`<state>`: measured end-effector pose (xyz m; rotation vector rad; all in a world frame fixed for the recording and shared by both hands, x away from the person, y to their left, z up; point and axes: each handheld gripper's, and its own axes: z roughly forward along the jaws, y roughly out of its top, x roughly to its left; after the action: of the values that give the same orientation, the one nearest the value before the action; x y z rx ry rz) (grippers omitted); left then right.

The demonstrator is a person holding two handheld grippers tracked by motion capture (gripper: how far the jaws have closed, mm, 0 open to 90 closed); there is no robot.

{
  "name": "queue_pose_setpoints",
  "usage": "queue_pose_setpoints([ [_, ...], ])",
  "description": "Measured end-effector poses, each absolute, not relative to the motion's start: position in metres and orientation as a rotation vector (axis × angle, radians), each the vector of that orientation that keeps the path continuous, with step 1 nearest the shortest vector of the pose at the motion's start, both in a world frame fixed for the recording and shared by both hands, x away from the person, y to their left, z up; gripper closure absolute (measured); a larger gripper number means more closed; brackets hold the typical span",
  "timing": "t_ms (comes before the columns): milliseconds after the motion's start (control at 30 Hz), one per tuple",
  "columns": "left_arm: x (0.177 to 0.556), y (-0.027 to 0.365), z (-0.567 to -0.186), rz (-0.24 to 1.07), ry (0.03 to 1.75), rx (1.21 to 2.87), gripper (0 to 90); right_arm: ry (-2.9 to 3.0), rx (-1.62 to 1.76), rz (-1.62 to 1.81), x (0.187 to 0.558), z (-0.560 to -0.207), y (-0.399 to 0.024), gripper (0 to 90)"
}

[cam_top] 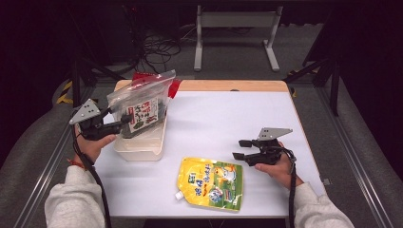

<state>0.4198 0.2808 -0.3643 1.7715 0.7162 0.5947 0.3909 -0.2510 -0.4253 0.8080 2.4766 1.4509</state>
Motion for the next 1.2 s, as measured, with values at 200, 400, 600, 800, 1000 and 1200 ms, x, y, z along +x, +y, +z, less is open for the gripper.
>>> queue_pose_setpoints([
  [200,0.408,0.28,-0.365,0.63,0.769,1.786,21.2,2.494,0.795,1.411,0.389,-0.426,-0.25,38.9],
  [400,0.391,0.278,-0.369,0.67,0.826,1.797,16.1,2.497,0.783,1.37,0.389,-0.426,-0.25,39.1],
  [600,0.366,0.277,-0.375,0.665,0.845,1.784,15.1,2.492,0.778,1.339,0.387,-0.425,-0.251,40.7],
  [800,0.33,0.264,-0.376,0.708,0.806,1.772,17.6,2.485,0.771,1.327,0.383,-0.423,-0.252,41.3],
  [1000,0.291,0.242,-0.372,0.634,0.714,1.791,20.2,2.509,0.755,1.301,0.379,-0.424,-0.25,40.9],
  [1200,0.267,0.21,-0.398,0.462,0.652,1.949,20.8,2.553,0.732,1.283,0.374,-0.427,-0.244,40.2],
])
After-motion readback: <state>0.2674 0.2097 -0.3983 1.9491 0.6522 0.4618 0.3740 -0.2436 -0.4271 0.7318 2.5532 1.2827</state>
